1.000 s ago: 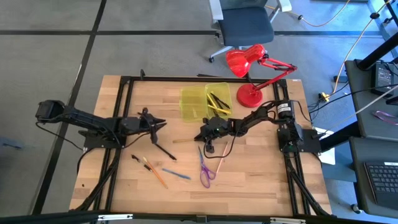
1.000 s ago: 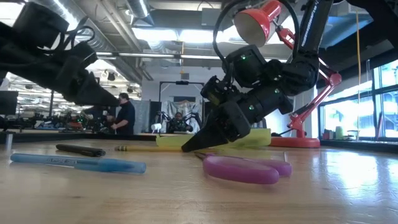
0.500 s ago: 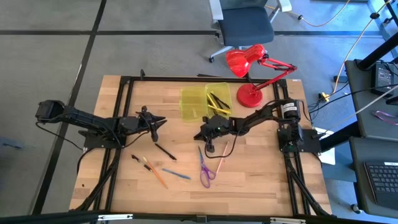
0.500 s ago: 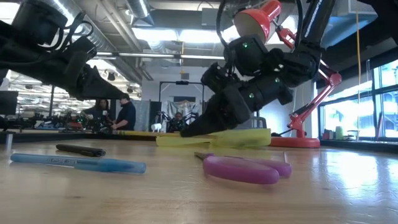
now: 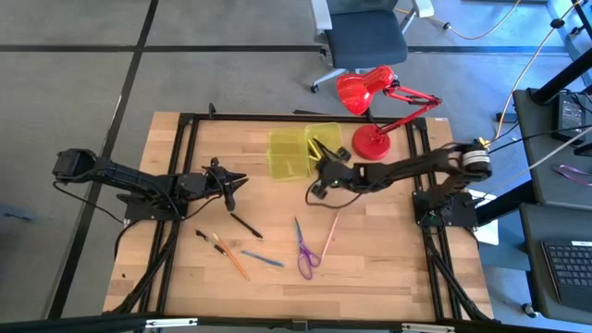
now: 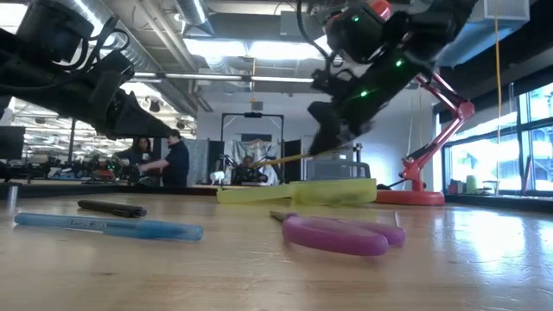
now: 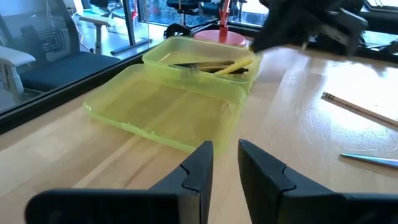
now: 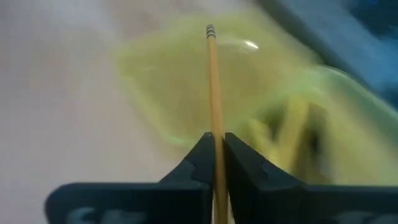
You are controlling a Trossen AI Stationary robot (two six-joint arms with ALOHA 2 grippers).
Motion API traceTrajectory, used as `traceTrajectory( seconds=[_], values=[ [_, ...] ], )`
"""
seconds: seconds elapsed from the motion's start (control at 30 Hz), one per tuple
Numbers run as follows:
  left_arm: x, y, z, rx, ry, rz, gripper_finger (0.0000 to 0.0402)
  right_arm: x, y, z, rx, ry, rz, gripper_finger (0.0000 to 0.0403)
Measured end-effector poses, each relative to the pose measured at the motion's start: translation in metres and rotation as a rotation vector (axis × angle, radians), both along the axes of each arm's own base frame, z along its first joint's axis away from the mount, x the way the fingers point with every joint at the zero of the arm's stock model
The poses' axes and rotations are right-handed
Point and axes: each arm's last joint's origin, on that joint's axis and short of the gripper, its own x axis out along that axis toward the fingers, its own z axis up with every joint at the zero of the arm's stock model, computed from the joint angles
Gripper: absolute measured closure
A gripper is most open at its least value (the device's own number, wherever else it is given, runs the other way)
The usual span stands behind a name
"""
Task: Pick & place school supplies into a supply box
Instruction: Put the yellow pencil into the yellow supply box
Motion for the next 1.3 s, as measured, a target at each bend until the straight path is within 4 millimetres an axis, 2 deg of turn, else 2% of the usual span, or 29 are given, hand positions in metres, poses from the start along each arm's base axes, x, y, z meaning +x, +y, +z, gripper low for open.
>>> traceTrajectory(
  seconds=[0.1, 0.2, 0.53, 0.7, 0.97, 1.3],
  values=[
    [0.000, 0.000, 0.000, 0.000, 0.000, 0.000, 0.0336, -0.016, -0.008, 0.008, -0.002, 0.043, -0.123, 0.0372],
    [0.000, 0.000, 0.000, 0.000, -0.001, 0.000, 0.0338, -0.027, -0.020, 0.007, 0.011, 0.030, -0.188, 0.0375],
    [0.000, 0.000, 0.000, -0.001, -0.002, 0.000, 0.0335, -0.043, -0.056, -0.022, 0.098, -0.088, -0.240, 0.0369],
    [0.000, 0.000, 0.000, -0.002, -0.002, 0.000, 0.0340, -0.042, -0.062, -0.030, 0.128, -0.099, -0.224, 0.0373],
    [0.000, 0.000, 0.000, -0.003, -0.003, 0.001, 0.0337, -0.041, -0.063, -0.050, 0.152, -0.044, -0.250, 0.0357],
    [0.000, 0.000, 0.000, -0.003, -0.002, 0.000, 0.0341, -0.039, -0.064, -0.048, 0.139, -0.047, -0.225, 0.0350]
  ],
)
